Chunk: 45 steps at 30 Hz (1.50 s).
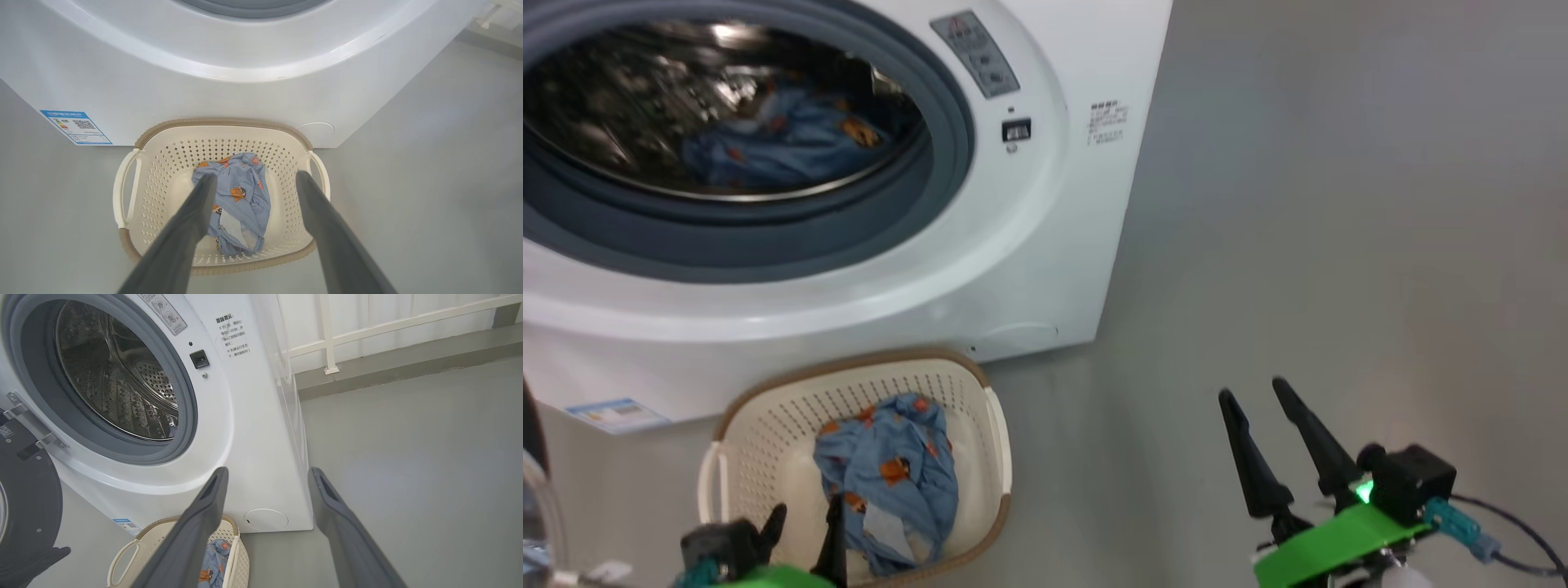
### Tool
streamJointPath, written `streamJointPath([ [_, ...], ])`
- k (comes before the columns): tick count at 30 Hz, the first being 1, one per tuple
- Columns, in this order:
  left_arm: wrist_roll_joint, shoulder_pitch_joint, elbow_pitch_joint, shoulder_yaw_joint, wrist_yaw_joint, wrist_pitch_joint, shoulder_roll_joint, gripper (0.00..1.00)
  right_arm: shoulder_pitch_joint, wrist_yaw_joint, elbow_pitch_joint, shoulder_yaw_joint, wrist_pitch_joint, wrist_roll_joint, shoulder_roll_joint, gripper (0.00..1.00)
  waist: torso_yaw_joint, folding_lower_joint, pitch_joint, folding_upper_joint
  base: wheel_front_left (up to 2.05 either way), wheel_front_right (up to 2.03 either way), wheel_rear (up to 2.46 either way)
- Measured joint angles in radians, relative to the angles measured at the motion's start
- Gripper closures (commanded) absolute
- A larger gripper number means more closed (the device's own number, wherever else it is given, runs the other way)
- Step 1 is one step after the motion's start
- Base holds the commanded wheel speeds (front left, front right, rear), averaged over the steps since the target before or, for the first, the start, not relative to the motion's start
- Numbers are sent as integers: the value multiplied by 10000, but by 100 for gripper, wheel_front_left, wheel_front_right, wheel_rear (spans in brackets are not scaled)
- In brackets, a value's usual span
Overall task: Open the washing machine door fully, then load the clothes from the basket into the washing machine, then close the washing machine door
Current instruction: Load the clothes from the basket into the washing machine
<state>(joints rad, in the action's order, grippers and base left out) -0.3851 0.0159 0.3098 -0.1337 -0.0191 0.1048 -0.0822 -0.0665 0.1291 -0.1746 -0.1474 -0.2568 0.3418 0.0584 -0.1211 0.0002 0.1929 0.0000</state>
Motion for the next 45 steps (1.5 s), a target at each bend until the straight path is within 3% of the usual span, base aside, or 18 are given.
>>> streamJointPath([
  [5, 134, 1195, 1049, -242, -245, -548, -355, 0, -783, 0, 121, -98, 0, 19, -29, 0, -137, 1, 919, 0, 0, 0, 0],
  [16, -752, 3673, 3745, 165, -729, -1233, -658, 0, -1942, 0, 378, -385, 0, 240, -31, 0, -572, 0, 2901, 0, 0, 0, 0],
  [35, -1505, 7365, 7752, 773, -826, -1438, -1085, 0, -2698, 0, 849, -504, -2, 79, -35, 0, -1346, -1, 5607, 0, 0, 0, 0],
  [45, -1576, 8722, 8805, 853, -828, -1218, -1448, 0, -2892, 0, 1195, -297, -2, 21, -46, 0, -1564, -1, 6646, 0, 0, 0, 0],
])
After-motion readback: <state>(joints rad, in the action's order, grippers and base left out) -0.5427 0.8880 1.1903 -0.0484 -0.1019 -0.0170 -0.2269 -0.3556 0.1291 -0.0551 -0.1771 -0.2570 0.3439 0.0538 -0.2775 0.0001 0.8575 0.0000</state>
